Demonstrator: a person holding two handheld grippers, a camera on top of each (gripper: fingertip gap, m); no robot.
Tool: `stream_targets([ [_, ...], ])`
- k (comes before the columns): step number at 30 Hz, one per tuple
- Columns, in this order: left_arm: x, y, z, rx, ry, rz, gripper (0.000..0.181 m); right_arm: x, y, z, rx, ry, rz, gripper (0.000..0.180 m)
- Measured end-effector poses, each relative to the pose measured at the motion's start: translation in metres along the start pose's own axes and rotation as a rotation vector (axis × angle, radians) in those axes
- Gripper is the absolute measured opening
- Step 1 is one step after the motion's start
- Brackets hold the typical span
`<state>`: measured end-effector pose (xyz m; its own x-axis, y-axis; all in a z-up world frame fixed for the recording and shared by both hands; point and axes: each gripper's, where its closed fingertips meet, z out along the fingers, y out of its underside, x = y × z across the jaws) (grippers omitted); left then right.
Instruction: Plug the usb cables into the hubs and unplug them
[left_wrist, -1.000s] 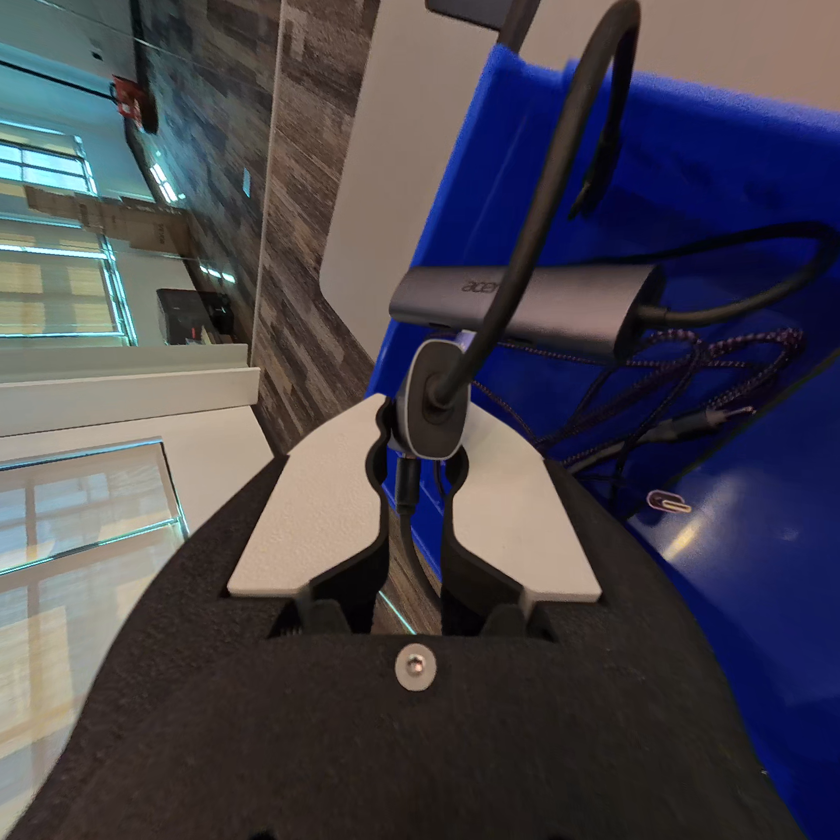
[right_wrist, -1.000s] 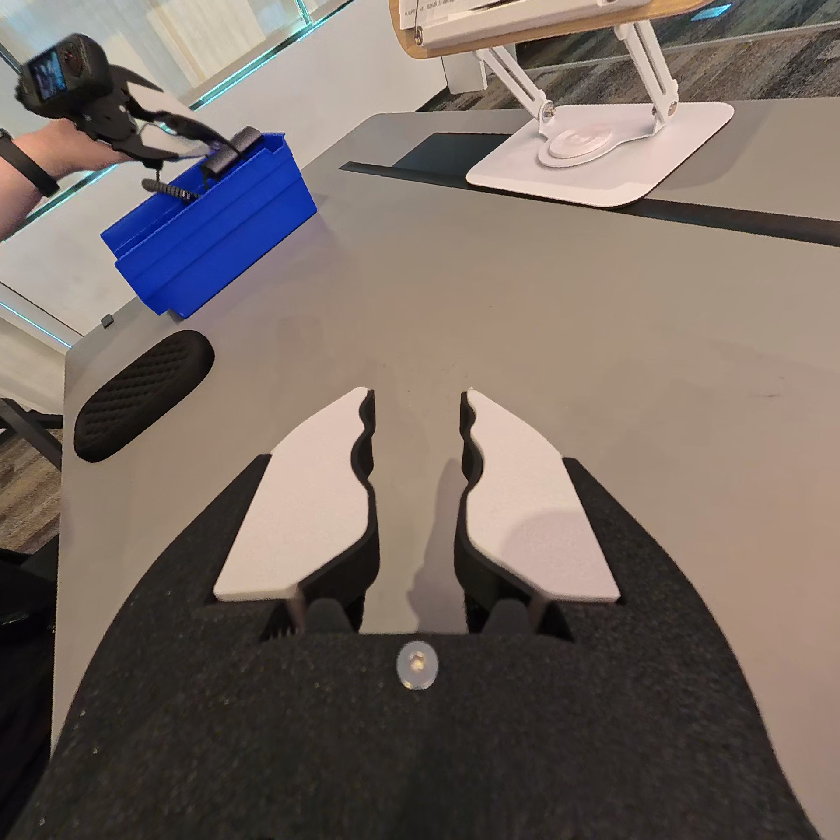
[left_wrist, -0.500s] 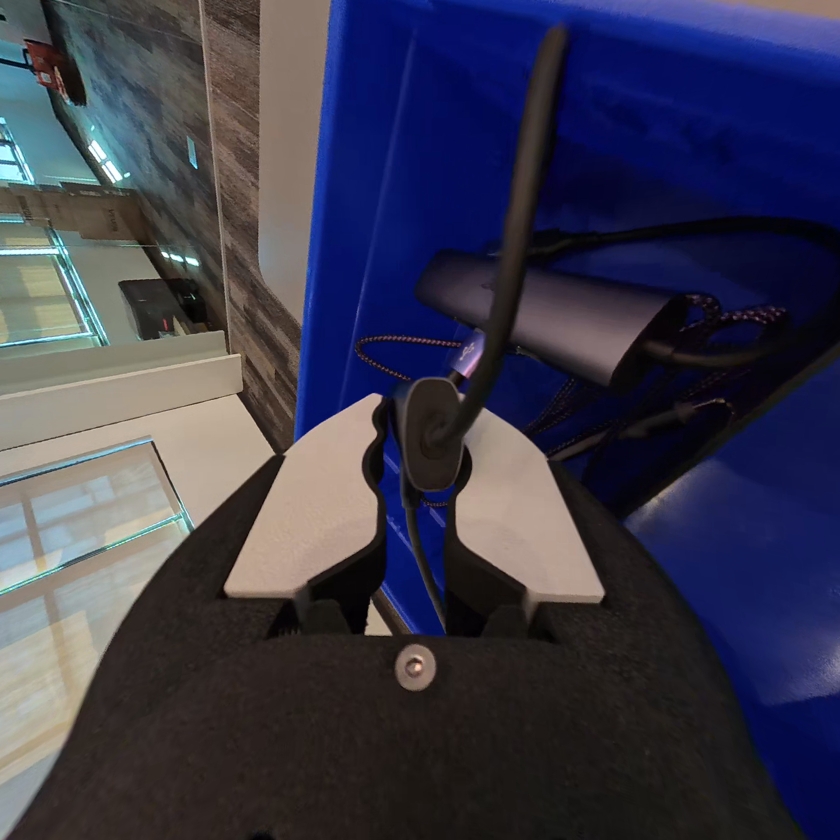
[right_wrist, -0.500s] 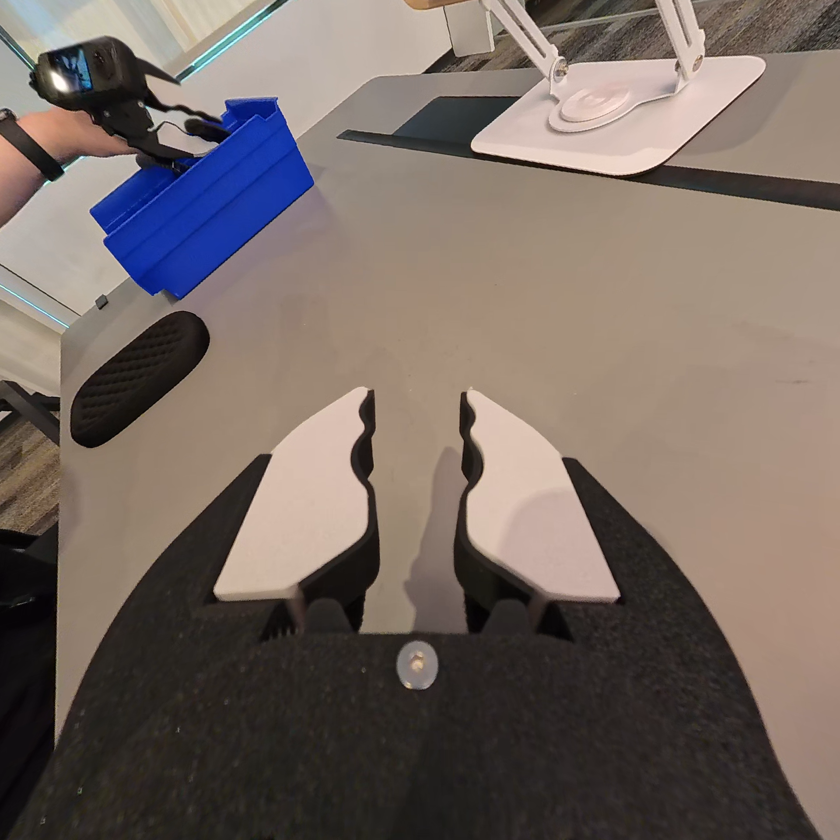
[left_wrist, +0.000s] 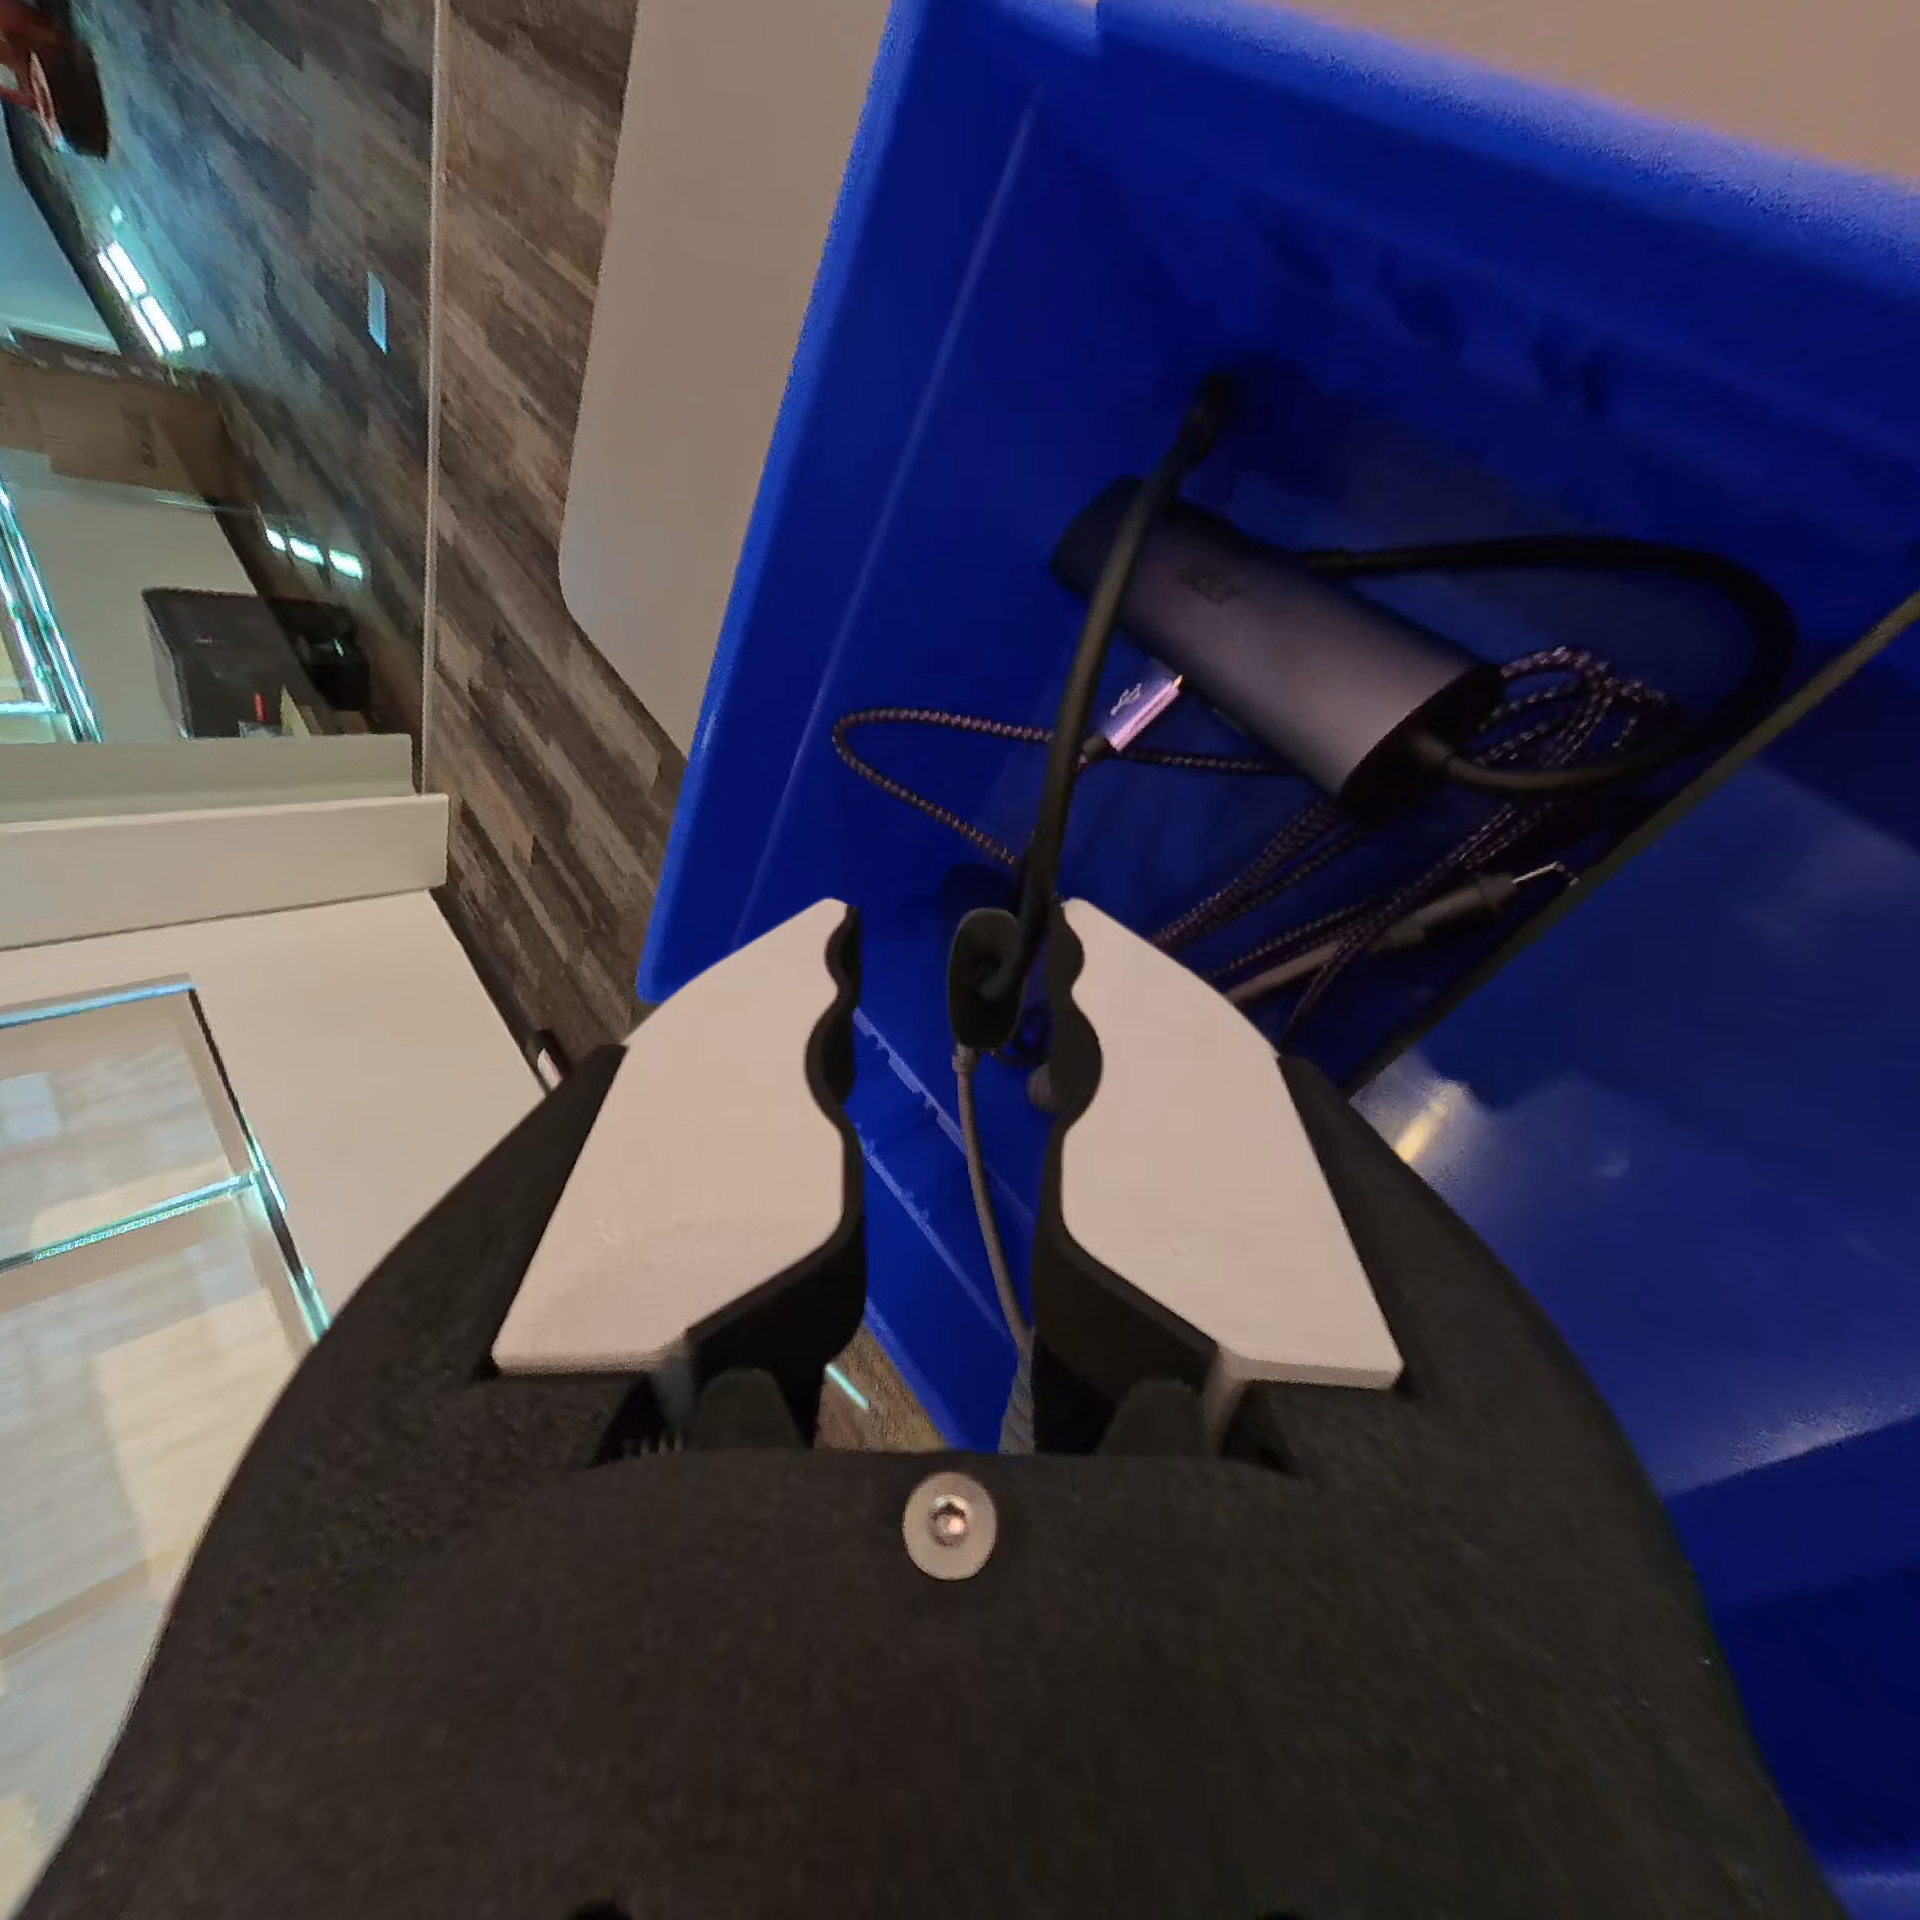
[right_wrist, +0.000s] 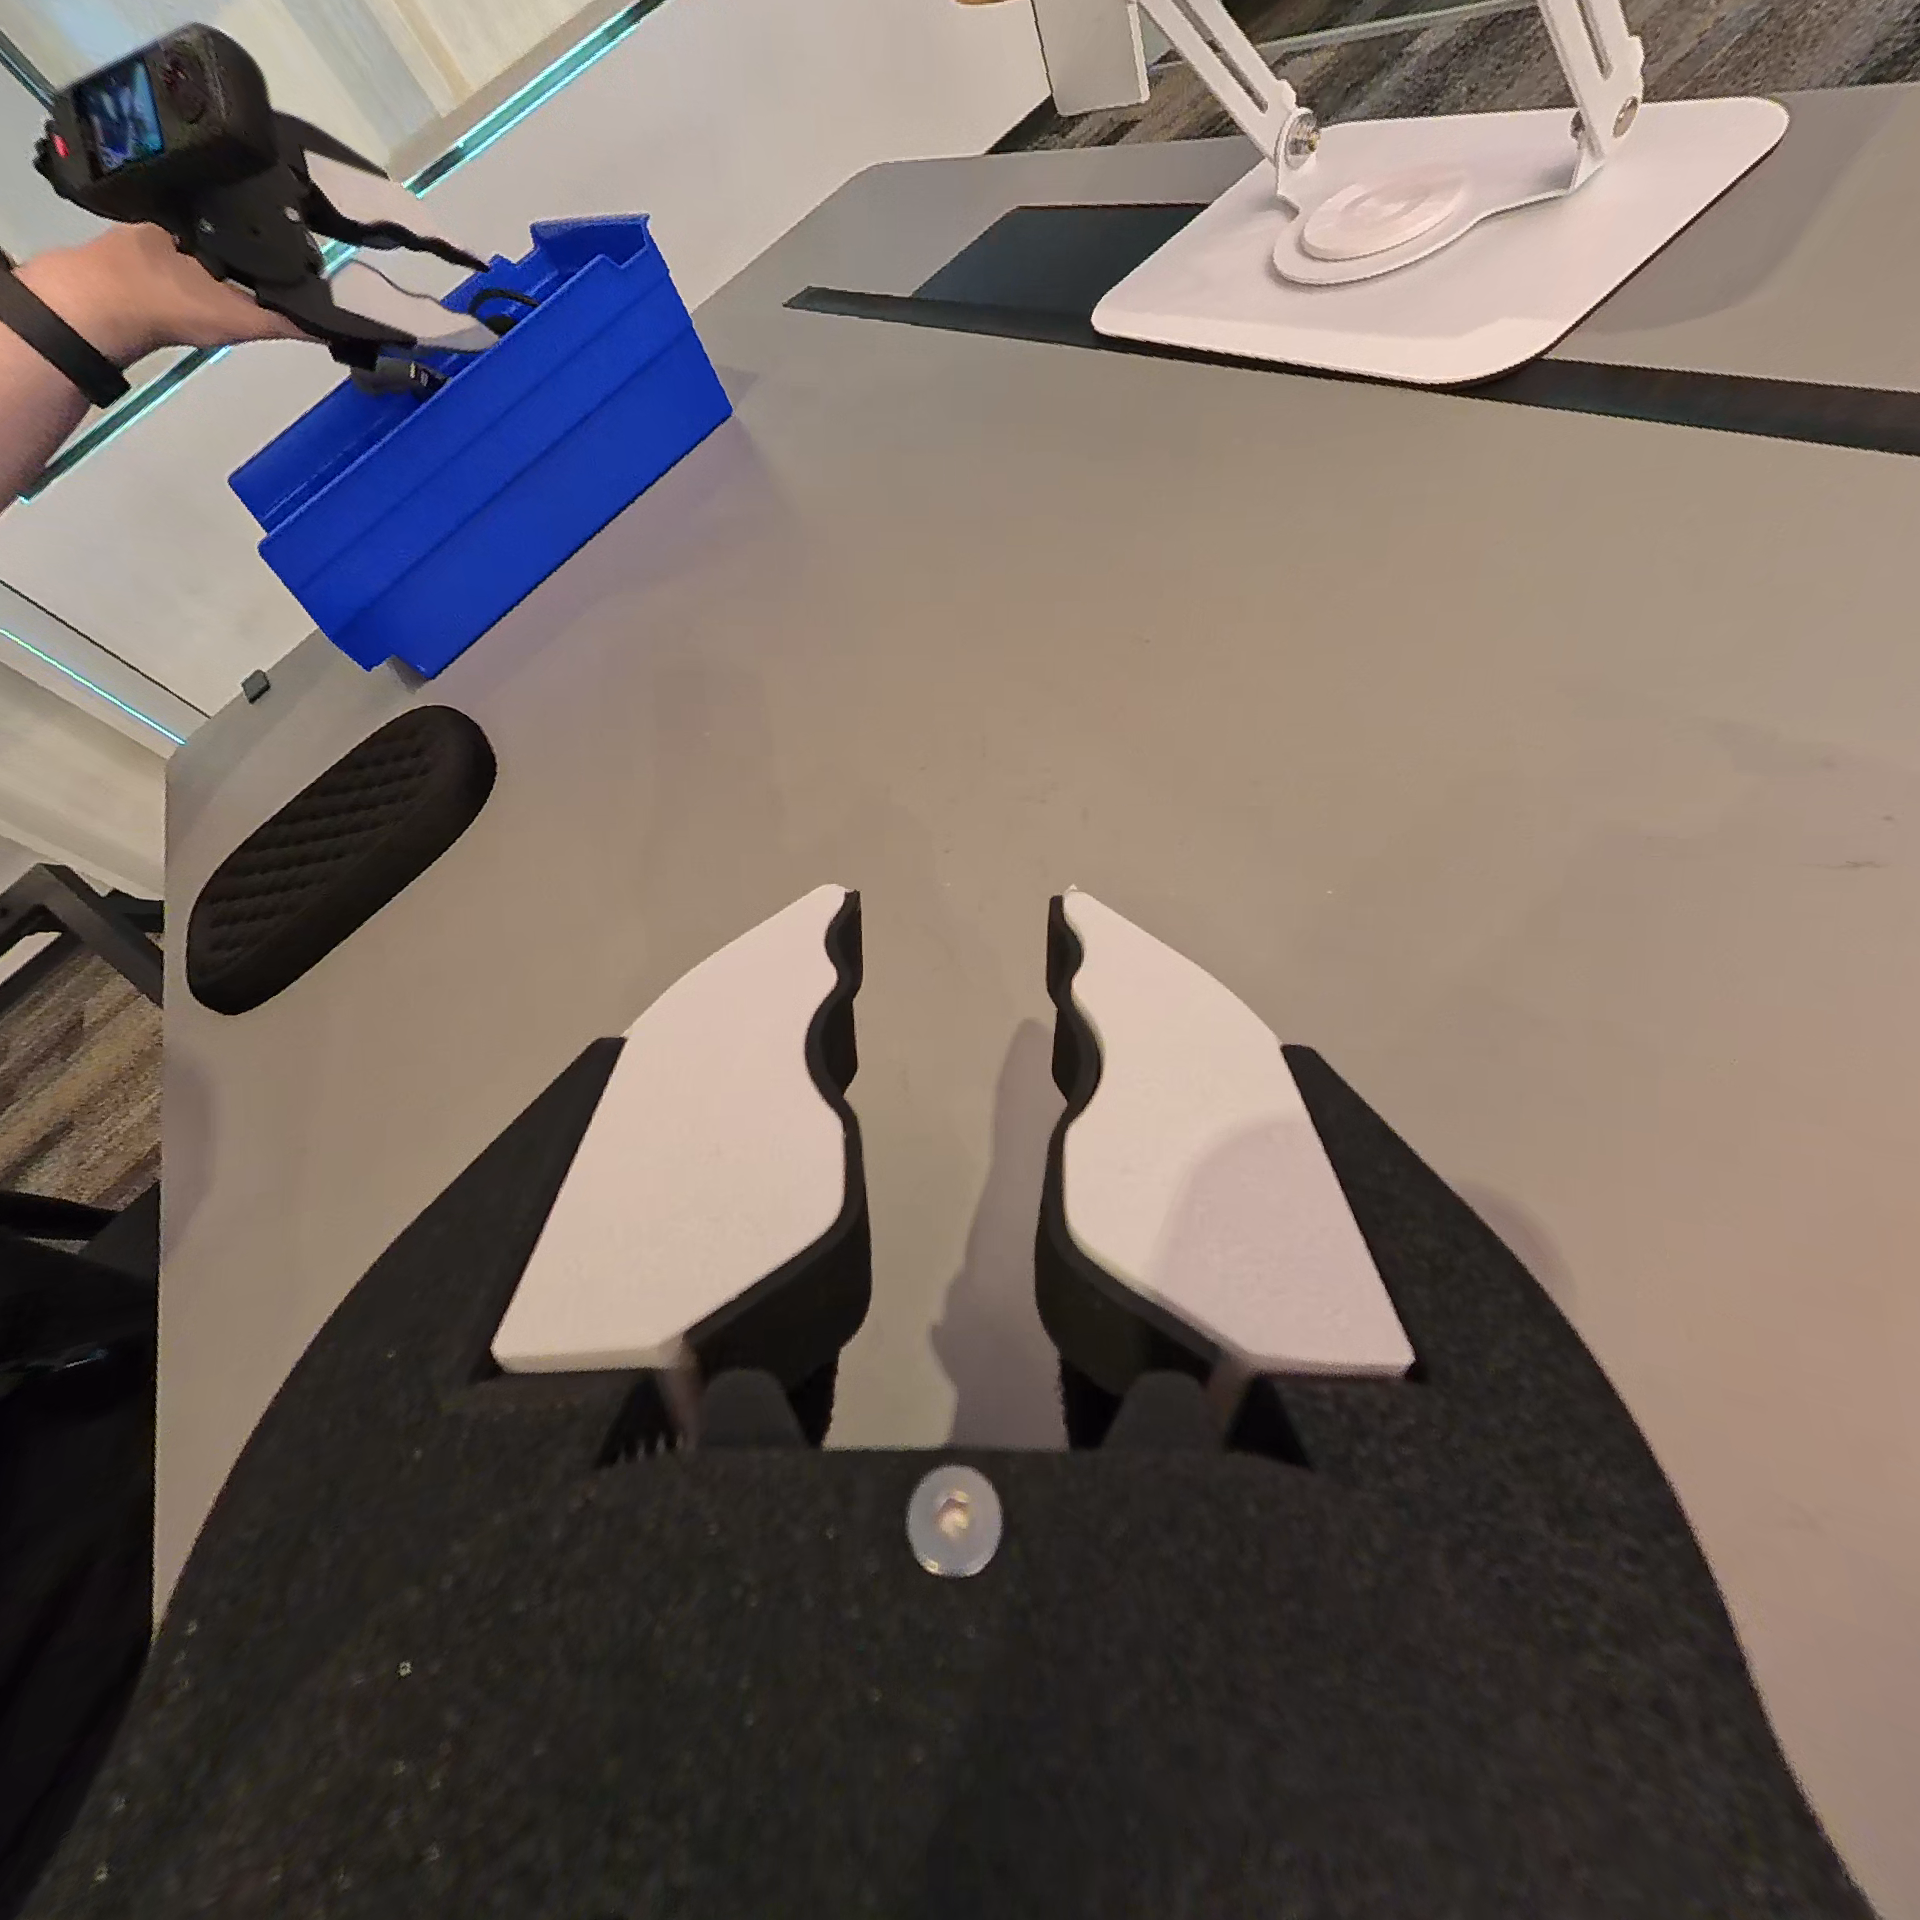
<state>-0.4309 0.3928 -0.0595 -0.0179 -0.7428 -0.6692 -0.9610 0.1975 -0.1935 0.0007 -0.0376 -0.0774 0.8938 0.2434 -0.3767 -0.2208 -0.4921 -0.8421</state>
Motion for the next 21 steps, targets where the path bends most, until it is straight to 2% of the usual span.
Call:
stream_targets([
  [7,-0.004,0.024,0.011,-0.121,-0.006,-0.017,0.035,-0.003,0.001,0.001,-0.005,-0.007,-0.006,0.033],
  [13,-0.002,0.021,0.027,-0.139,-0.029,0.002,0.030,-0.002,0.003,0.000,-0.011,-0.005,-0.002,0.033],
  [17,-0.003,0.023,0.035,-0.169,-0.037,0.012,0.018,-0.002,0.003,0.000,-0.014,-0.007,-0.004,0.032],
  [21,-0.004,0.023,0.038,-0.197,-0.033,-0.013,0.018,-0.003,0.005,0.000,-0.020,-0.015,0.000,0.032],
])
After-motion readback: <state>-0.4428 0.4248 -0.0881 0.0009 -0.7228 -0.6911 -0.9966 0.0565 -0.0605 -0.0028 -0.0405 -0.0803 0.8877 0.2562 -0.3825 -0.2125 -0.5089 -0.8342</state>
